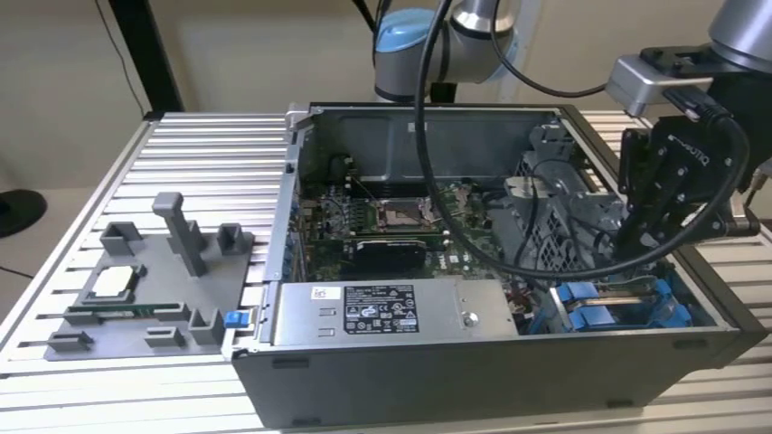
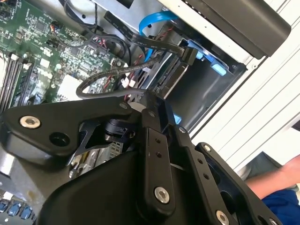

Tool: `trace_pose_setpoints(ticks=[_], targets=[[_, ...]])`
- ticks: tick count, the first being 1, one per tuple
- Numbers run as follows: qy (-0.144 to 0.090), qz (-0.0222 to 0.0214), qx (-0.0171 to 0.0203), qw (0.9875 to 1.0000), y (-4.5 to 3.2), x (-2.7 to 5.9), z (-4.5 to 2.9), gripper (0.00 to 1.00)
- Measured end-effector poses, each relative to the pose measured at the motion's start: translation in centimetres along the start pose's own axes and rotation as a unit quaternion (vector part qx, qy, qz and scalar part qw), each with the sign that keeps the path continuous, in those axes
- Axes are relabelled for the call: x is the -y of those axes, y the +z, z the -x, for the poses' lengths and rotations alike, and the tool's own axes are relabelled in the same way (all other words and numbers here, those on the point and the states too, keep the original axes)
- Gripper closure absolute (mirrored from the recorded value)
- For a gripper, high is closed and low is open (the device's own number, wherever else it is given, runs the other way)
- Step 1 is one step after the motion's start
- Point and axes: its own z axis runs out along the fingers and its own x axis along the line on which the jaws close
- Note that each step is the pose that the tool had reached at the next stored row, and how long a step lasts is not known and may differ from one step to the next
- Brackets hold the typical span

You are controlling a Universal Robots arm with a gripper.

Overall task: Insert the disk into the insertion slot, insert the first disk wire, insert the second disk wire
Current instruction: 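Insert the first disk wire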

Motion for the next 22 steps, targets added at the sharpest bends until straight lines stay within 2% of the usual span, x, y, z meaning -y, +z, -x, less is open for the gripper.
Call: trace_pose_setpoints(ticks=[7, 13, 16, 18, 22], targets=[[0.0, 0.0107, -0.0001, 0.9999, 0.26, 0.81, -0.83, 1.0], [0.0, 0.0241, -0.0002, 0.9997, 0.67, 1.51, -1.88, 1.0], [0.0, 0.0274, 0.0002, 0.9996, 0.91, 1.95, -2.22, 1.0], [0.0, 0.0277, 0.0027, 0.9996, 1.07, 2.19, -2.31, 1.0], [-0.001, 0.0278, 0.0125, 0.9995, 1.36, 2.49, -2.35, 1.0]])
